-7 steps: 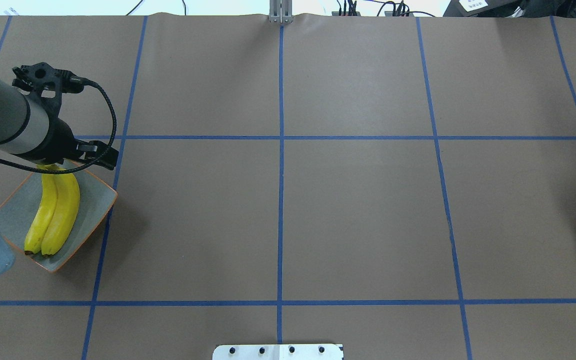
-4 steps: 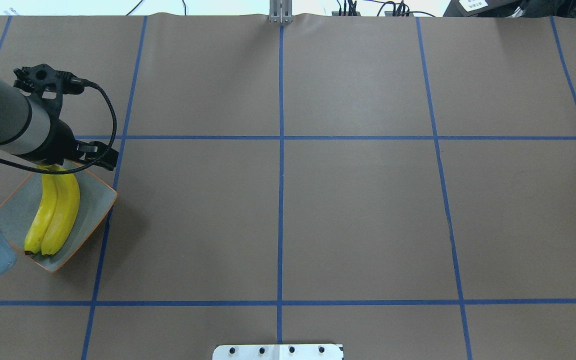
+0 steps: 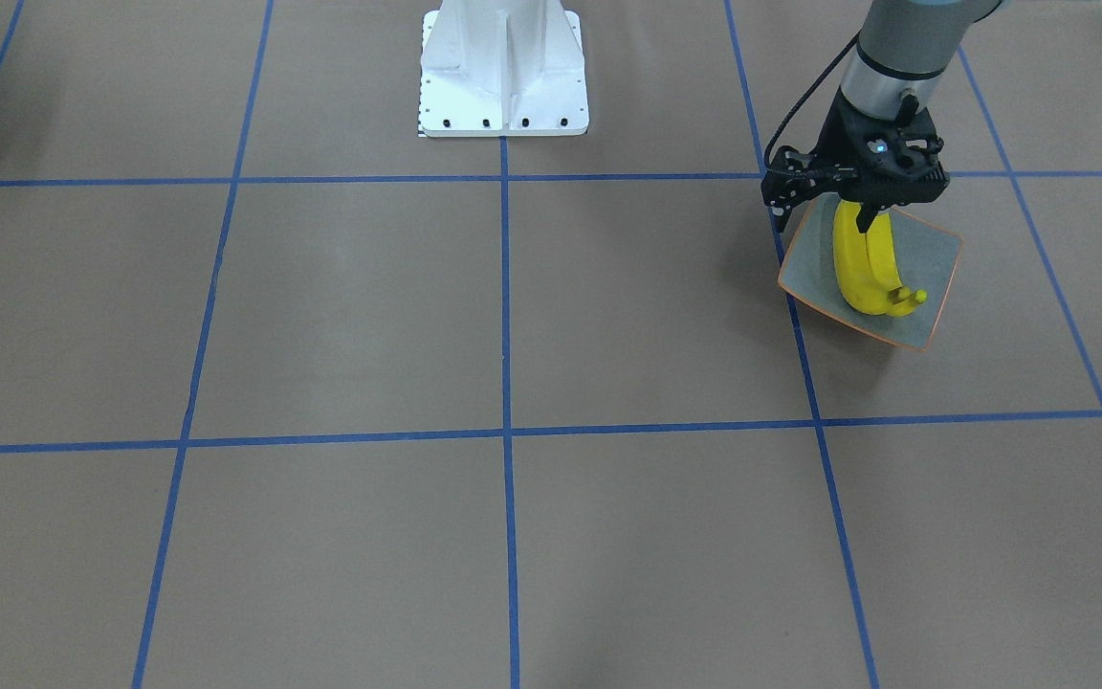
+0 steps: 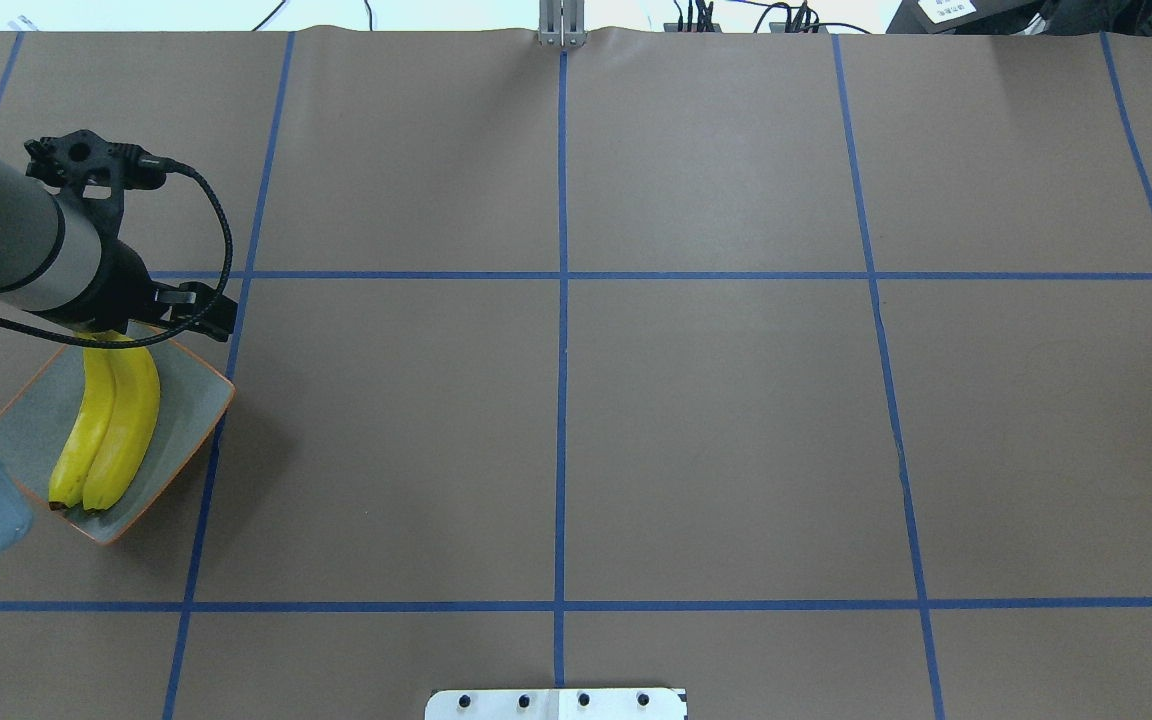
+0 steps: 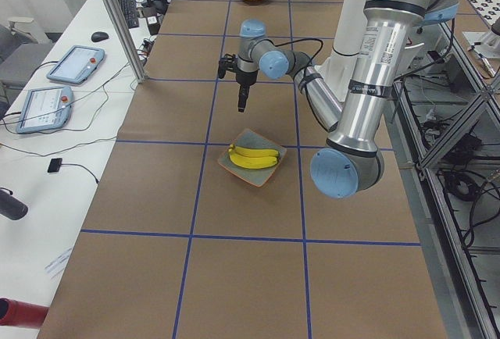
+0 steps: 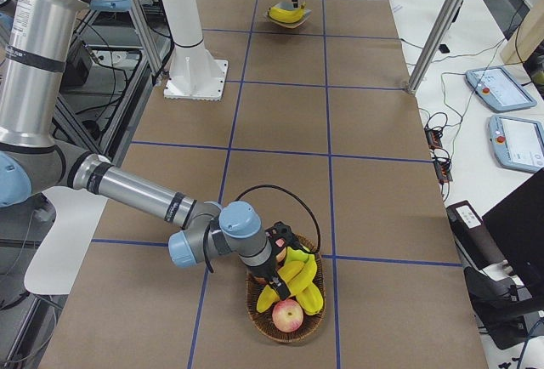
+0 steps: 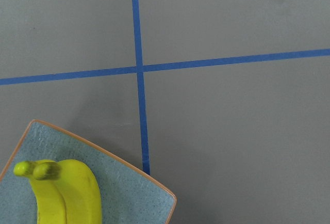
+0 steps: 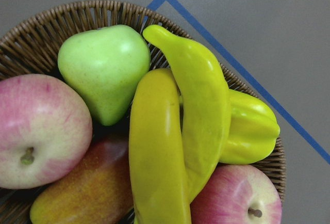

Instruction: Transfer all bananas from basket to plate

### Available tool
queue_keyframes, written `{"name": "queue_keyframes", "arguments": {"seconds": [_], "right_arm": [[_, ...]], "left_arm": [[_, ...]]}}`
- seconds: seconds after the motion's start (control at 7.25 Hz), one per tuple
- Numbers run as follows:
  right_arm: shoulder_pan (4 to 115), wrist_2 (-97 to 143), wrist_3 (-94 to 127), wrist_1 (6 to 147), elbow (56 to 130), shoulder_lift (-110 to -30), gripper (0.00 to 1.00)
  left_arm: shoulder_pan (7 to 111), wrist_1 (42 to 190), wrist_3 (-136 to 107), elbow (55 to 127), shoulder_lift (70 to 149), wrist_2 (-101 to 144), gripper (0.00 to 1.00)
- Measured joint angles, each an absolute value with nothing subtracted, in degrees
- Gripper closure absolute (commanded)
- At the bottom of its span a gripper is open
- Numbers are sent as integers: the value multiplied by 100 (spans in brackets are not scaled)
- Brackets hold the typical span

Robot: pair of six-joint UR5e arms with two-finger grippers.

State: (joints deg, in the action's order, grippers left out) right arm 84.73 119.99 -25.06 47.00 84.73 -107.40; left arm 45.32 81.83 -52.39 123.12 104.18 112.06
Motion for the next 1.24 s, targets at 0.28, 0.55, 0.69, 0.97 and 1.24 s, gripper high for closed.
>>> {"name": "queue_keyframes", "arguments": {"seconds": [0.28,0.55,0.69,0.97,1.24], "right_arm": [[8241,11993,-2542,4685,8429,-10725,7],[8065,11961,-2666,4665,8418,-10703,16],[8033,11932,-2780,4665,8406,-10682,26],[8019,11900,-2872,4667,8374,-10644,35],[8013,11893,-2948,4661,8233,-10537,43]], "left_arm": [[4530,8183,-5258,12329,10410,11206,0],[4527,8188,-5353,12335,10407,11200,0],[4527,8188,-5382,12334,10407,11198,0],[4526,8189,-5408,12332,10404,11198,0],[4526,8188,-5434,12317,10387,11195,0]]}}
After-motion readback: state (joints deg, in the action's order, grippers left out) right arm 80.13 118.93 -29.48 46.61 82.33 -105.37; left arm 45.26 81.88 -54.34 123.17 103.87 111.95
